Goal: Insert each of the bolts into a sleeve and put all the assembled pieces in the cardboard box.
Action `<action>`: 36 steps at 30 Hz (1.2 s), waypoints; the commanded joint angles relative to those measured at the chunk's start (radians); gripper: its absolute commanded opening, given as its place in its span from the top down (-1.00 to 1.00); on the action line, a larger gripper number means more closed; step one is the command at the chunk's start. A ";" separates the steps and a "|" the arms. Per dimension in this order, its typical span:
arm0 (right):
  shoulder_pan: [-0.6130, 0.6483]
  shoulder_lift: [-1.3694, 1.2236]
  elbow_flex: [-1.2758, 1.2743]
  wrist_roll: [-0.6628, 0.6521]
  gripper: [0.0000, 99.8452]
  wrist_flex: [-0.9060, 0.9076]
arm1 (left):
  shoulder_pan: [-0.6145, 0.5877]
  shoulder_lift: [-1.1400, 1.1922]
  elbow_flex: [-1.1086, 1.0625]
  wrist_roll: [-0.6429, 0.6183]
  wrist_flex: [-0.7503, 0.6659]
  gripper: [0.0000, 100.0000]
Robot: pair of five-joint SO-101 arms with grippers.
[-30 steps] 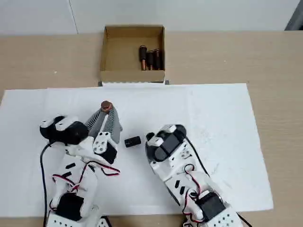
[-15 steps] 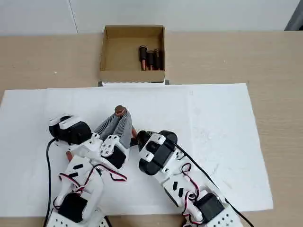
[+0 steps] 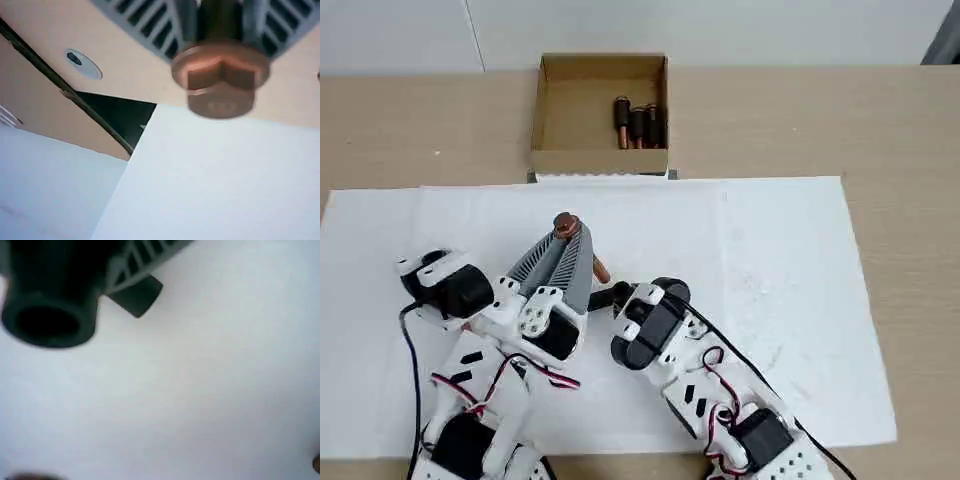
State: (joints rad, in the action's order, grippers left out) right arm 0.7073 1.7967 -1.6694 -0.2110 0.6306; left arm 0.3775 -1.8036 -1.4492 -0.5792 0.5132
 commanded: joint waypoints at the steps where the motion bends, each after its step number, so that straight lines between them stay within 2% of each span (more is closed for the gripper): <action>1: 0.013 0.016 -0.014 -0.009 0.99 -0.022 | 0.008 -0.011 0.045 0.006 -0.025 0.99; 9: 0.015 0.016 -0.012 -0.061 0.99 -0.073 | 0.008 -0.011 -0.007 0.006 -0.031 0.99; 17: 0.056 0.016 0.000 -0.063 0.99 -0.073 | 0.008 -0.011 -0.054 -0.026 -0.031 0.99; 36: 0.048 0.016 0.000 -0.063 0.99 -0.074 | 0.008 -0.012 -0.062 -0.026 -0.025 0.99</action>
State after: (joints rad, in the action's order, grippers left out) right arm 0.7503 1.7967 -1.6694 -0.2647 0.5846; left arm 0.3805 -1.8036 -1.5167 -0.5976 0.5102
